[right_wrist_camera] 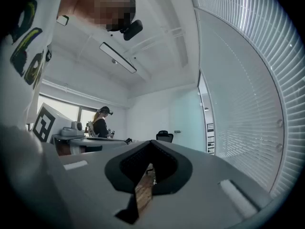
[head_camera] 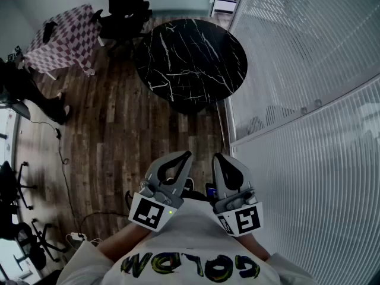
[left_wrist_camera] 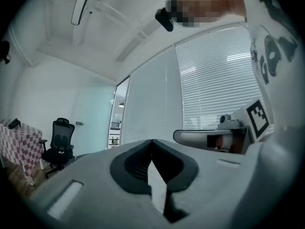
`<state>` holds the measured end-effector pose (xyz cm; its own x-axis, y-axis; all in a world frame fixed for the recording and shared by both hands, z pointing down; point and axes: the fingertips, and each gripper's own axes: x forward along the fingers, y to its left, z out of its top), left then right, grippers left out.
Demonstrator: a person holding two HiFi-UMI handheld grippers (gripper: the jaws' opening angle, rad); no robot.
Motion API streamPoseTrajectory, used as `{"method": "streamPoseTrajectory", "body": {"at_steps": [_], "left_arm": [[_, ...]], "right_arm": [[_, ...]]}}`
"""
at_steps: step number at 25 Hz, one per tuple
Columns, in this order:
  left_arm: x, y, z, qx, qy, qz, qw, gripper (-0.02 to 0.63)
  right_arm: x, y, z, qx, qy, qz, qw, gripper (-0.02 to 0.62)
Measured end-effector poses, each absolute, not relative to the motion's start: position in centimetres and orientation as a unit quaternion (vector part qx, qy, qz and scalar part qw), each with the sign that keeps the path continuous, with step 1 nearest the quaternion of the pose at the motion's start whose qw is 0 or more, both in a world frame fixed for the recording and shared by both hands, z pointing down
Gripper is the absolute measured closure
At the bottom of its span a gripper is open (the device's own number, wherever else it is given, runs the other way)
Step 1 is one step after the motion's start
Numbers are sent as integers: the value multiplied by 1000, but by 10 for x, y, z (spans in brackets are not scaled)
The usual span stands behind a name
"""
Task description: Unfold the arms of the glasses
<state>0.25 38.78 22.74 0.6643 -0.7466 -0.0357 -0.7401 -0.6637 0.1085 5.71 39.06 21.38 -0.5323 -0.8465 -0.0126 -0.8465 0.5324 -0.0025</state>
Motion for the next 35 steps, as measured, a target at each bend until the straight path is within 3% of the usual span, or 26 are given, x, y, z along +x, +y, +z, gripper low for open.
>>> {"method": "streamPoseTrajectory", "body": {"at_steps": [8,35], "left_arm": [[16,391,227,913,-404,-36,42,607],[41,353,253,902,-426,-19,64,607]], "right_arm": [[70,395,206,-480,877,-5,32,594],[101,355,230,-467,883,-29,24,595]]}}
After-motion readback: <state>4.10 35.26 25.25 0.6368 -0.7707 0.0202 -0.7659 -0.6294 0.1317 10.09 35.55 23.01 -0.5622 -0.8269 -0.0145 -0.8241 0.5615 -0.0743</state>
